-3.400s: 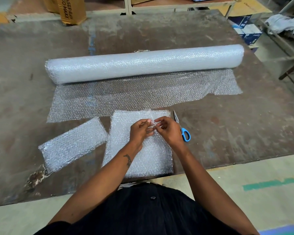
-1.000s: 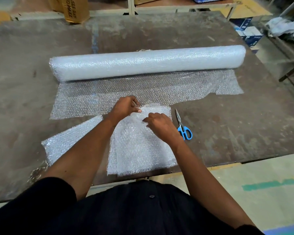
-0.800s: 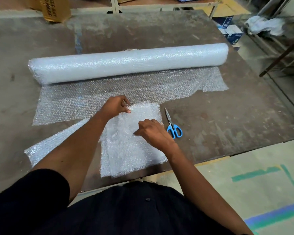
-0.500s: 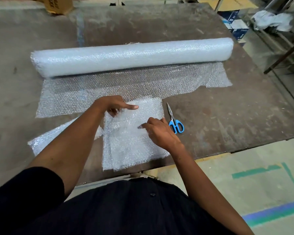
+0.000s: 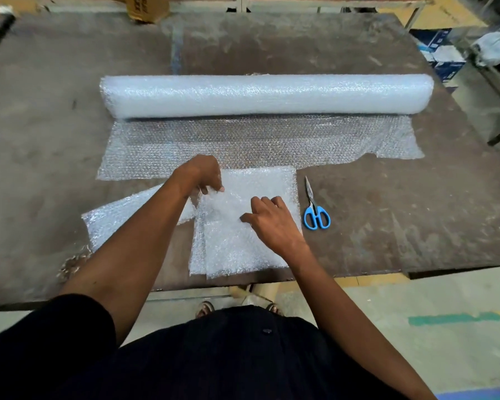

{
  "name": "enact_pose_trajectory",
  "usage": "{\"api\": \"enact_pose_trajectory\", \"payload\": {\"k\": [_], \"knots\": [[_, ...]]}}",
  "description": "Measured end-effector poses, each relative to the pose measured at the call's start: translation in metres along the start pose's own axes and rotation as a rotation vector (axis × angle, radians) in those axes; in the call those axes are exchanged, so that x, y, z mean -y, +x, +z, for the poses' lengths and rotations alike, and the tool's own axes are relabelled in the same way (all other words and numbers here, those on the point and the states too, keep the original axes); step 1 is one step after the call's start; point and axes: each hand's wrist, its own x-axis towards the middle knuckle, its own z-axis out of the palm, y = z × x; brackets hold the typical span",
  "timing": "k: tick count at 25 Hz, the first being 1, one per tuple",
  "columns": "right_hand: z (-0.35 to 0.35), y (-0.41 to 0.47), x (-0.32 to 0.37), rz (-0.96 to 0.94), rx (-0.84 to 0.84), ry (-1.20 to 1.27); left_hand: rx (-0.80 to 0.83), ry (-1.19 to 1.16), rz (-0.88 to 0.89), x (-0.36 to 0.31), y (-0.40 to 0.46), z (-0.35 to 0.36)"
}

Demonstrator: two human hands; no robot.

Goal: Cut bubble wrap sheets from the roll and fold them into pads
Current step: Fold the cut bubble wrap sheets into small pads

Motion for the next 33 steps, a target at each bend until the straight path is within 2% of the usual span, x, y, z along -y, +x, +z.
{"api": "enact_pose_trajectory", "payload": {"k": [3, 8, 10, 11, 13, 15, 18, 21, 24, 27, 29, 31, 33], "knots": [[0.003, -0.021, -0.005, -0.012, 0.026, 0.049, -0.168, 0.105, 0.067, -0.001, 0.005, 0.001], [0.005, -0.049, -0.005, -0.037, 0.131, 0.081, -0.621, 0.287, 0.044, 0.001, 0.007, 0.052], [0.005, -0.056, -0.004, -0.036, 0.182, 0.073, -0.796, 0.206, 0.068, 0.000, -0.003, 0.077], [0.007, -0.059, -0.005, -0.041, 0.197, 0.073, -0.817, 0.110, 0.124, -0.001, -0.009, 0.089], [0.009, -0.064, -0.007, -0.037, 0.211, 0.069, -0.723, -0.037, 0.285, -0.002, -0.023, 0.111], [0.010, -0.068, -0.007, -0.028, 0.217, 0.081, -0.581, -0.027, 0.379, -0.005, -0.033, 0.131], [0.015, -0.074, -0.005, -0.041, 0.248, 0.113, -0.424, 0.085, 0.321, -0.002, -0.036, 0.156], [0.025, -0.084, -0.007, -0.052, 0.243, 0.142, -0.404, 0.202, 0.341, 0.011, -0.036, 0.166], [0.029, -0.097, -0.012, -0.067, 0.223, 0.157, -0.400, 0.223, 0.388, 0.020, -0.037, 0.171], [0.022, -0.104, -0.017, -0.071, 0.063, 0.208, -0.387, 0.223, 0.388, 0.022, -0.038, 0.170], [0.017, -0.098, -0.014, 0.073, -0.089, 0.206, -0.399, 0.221, 0.401, 0.020, -0.040, 0.168], [0.017, -0.086, -0.010, 0.432, -0.191, 0.106, -0.439, 0.231, 0.462, 0.015, -0.044, 0.167], [0.021, -0.075, -0.013, 0.822, -0.170, 0.022, -0.475, 0.235, 0.545, 0.006, -0.046, 0.172]]}}
